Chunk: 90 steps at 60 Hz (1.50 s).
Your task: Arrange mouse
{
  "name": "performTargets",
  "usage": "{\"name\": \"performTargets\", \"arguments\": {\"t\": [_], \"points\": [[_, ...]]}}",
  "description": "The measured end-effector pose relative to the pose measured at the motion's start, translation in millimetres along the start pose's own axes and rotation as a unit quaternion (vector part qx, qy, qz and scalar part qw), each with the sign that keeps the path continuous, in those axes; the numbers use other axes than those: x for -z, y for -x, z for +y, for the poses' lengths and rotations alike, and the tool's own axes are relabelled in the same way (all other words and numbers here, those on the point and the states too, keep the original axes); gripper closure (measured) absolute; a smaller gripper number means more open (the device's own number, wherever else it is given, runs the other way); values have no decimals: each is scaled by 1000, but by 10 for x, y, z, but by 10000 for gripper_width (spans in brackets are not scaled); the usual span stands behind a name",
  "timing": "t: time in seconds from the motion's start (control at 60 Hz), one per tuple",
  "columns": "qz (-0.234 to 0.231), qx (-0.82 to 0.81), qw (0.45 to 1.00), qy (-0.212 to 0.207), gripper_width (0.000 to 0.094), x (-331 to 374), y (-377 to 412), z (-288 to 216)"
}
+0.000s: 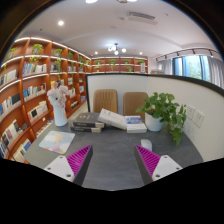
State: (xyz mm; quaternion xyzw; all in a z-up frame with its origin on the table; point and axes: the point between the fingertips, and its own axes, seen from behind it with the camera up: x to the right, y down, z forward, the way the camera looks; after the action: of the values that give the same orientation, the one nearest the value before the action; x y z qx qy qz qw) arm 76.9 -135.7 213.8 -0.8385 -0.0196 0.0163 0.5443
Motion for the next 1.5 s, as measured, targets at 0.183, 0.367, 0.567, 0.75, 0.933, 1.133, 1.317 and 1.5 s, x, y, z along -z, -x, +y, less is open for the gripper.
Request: {"name": "performTargets", "arguments": {"t": [0.183, 0.367, 0.567, 0.75, 0.933, 1.133, 1.317, 1.5], "points": [[39, -7, 997, 71, 95, -331, -754, 1106], [78, -38, 989, 116, 114, -833, -1468, 1547], [75, -48, 988, 124, 112, -1686, -1802, 1444], [70, -52, 989, 119, 116, -2353, -1929, 1238], [74, -41, 990, 113, 280, -2750, -1982, 1158], [98, -37, 987, 123, 521, -2812, -2029, 1150], [129, -20, 981, 141, 586, -2772, -1935, 865], [165, -28, 985, 44, 586, -2342, -1230, -531]]}}
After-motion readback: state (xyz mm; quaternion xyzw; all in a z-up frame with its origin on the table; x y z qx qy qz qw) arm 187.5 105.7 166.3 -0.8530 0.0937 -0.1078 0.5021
